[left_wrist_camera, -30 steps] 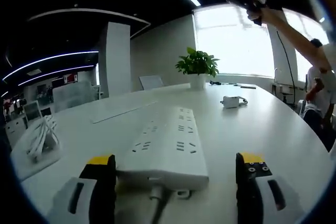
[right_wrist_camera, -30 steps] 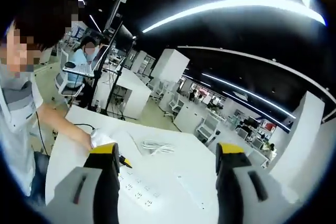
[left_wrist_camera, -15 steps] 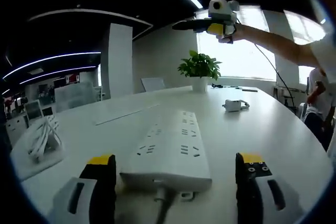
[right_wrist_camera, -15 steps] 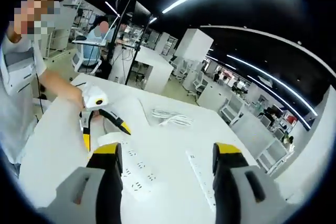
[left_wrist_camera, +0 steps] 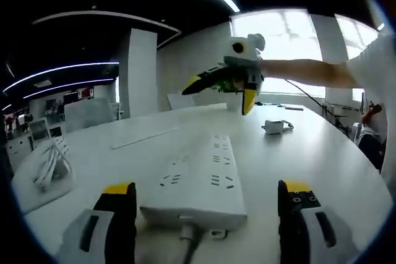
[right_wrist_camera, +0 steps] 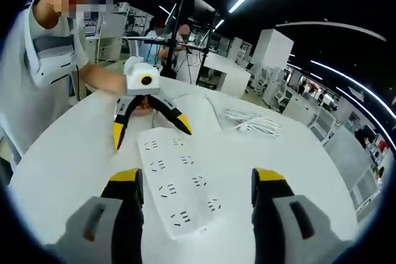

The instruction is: Straighten the power strip on the desk, plug the charger into it

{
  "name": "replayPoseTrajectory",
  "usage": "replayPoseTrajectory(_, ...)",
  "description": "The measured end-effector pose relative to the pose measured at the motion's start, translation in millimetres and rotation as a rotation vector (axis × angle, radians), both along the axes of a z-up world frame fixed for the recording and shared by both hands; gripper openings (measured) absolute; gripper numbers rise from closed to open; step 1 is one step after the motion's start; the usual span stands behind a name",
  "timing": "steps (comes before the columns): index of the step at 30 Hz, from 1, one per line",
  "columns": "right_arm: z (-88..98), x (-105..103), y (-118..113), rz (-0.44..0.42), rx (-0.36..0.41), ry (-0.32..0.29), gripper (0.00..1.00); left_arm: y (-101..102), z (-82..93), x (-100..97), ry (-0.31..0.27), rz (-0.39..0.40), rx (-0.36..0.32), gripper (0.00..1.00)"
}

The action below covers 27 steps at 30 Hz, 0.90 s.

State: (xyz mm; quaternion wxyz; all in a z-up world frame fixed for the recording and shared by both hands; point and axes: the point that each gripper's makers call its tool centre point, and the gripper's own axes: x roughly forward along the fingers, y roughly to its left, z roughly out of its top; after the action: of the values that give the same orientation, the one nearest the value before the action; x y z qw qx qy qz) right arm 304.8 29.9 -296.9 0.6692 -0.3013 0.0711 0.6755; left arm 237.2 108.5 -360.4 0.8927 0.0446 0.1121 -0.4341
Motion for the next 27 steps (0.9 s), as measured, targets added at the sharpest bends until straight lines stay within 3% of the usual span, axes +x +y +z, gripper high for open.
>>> replayPoseTrajectory(7, -31.4, 6.5, -4.6, -0.006, 0.027, 0.135, 0.73, 3.4, 3.2, 3.5, 0.011, 0.013, -0.027, 0.96)
replayPoseTrajectory(14, -40.2, 13.5, -7.7, 0.000, 0.091, 0.222, 0.76, 1.6, 1.2, 2.1, 0.006, 0.004, -0.009, 0.95)
replayPoseTrajectory(20, -57.5, 17.5, -9.1, -0.005, 0.104, 0.253, 0.77, 4.5, 3.4, 4.5, 0.005, 0.014, -0.014, 0.95)
replayPoseTrajectory(26, -79.8, 14.1, -4.5, 0.019, 0.069, 0.271, 0.76, 6.2, 1.2, 4.8, 0.018, 0.014, -0.013, 0.95)
replayPoseTrajectory(27, -77.0, 14.2, 0.4, 0.013, 0.098, 0.292, 0.77, 6.0, 0.6, 4.8, 0.019, 0.013, -0.011, 0.95)
